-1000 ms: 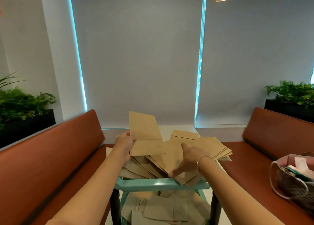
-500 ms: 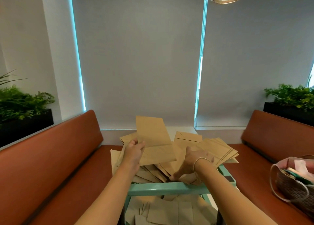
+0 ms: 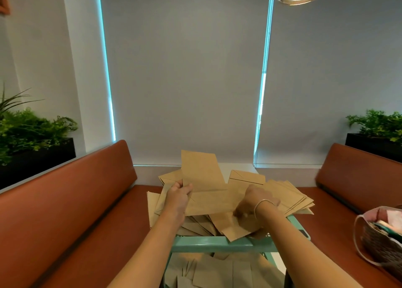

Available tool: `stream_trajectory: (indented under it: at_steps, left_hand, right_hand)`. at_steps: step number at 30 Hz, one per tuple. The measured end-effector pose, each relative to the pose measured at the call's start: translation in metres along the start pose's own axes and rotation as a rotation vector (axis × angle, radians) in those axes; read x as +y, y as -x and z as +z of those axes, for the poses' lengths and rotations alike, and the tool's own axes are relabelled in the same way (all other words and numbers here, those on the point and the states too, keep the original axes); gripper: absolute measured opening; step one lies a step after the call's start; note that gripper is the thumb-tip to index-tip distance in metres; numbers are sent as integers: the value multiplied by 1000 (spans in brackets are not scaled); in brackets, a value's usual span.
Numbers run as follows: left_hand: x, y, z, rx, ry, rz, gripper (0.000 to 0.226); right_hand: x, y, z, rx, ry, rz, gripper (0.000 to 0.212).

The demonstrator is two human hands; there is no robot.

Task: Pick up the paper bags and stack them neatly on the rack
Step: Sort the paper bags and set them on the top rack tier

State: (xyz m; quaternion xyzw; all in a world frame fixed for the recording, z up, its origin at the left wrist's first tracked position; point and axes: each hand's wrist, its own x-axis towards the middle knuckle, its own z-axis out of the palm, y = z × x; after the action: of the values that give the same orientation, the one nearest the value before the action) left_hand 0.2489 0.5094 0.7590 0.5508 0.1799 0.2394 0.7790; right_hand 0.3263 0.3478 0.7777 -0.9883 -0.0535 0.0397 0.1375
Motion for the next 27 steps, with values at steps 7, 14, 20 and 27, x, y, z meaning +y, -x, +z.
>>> stream_trajectory:
  at_steps: [7,14,20,27]
  left_hand:
    - [2,2,0,-16,57,-37,19]
    - [19,-7,-14,-16,48,-5,16]
    - [19,-7,-23,-27,39,7,15]
    - [23,-2,-17,-102,86,20,13]
  right_hand:
    - [8,-6,-39,94,-311,-161,20]
    - [8,11,-75,504,-624,-168,21]
    - [-19,18,-58,409,-986,-198,31]
    - [-51,14,-6,103,-1093,-122,23]
